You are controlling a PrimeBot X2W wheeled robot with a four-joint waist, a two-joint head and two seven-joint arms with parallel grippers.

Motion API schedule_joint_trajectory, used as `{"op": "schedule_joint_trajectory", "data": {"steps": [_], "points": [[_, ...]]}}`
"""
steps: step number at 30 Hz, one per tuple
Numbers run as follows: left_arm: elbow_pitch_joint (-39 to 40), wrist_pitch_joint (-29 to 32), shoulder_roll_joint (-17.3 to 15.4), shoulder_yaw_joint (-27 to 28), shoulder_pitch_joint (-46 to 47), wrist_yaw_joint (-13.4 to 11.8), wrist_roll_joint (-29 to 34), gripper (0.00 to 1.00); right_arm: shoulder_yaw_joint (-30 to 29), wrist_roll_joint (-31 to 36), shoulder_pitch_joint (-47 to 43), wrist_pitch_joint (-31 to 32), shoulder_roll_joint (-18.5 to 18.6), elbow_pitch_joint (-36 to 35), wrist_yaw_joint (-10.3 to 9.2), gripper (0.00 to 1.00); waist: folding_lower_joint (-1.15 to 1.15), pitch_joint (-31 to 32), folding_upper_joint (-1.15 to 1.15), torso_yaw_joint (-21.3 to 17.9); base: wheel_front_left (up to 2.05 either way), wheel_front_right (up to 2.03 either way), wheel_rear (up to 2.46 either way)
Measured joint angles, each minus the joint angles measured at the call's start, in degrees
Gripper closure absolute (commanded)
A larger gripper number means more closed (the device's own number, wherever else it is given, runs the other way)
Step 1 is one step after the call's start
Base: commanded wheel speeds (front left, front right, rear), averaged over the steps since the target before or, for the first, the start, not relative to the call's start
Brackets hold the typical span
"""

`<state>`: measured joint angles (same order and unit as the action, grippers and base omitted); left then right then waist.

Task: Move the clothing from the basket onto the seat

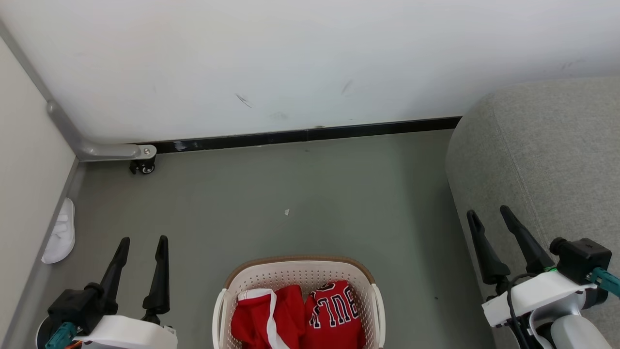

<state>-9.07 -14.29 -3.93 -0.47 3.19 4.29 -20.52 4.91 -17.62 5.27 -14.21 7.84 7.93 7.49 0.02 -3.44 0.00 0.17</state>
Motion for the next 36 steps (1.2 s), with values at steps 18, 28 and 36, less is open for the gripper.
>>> {"op": "schedule_joint_trajectory", "data": {"steps": [18, 28, 36], "points": [[-0.5, 0.0, 0.3, 0.7, 1.2, 0.5, 0.7, 0.00, -0.2, 0.0, 2.3, -0.1, -0.1, -0.5, 0.00, 0.00, 0.00, -2.8, 0.00, -0.3, 0.00, 0.00, 0.00], [-1.4, 0.0, 0.4, -0.1, 3.2, 1.2, 1.0, 0.00, -0.4, 0.0, 2.8, -0.2, -0.4, -0.8, 0.00, 0.00, 0.00, -5.6, 0.00, -0.6, 0.00, 0.00, 0.00], [-2.3, 0.0, 0.4, -0.9, 3.7, 1.4, 1.5, 0.00, -0.6, 0.0, 4.6, -0.2, -0.5, -1.6, 0.00, 0.00, -0.01, -7.9, 0.00, -0.9, 0.00, 0.00, 0.00]]}}
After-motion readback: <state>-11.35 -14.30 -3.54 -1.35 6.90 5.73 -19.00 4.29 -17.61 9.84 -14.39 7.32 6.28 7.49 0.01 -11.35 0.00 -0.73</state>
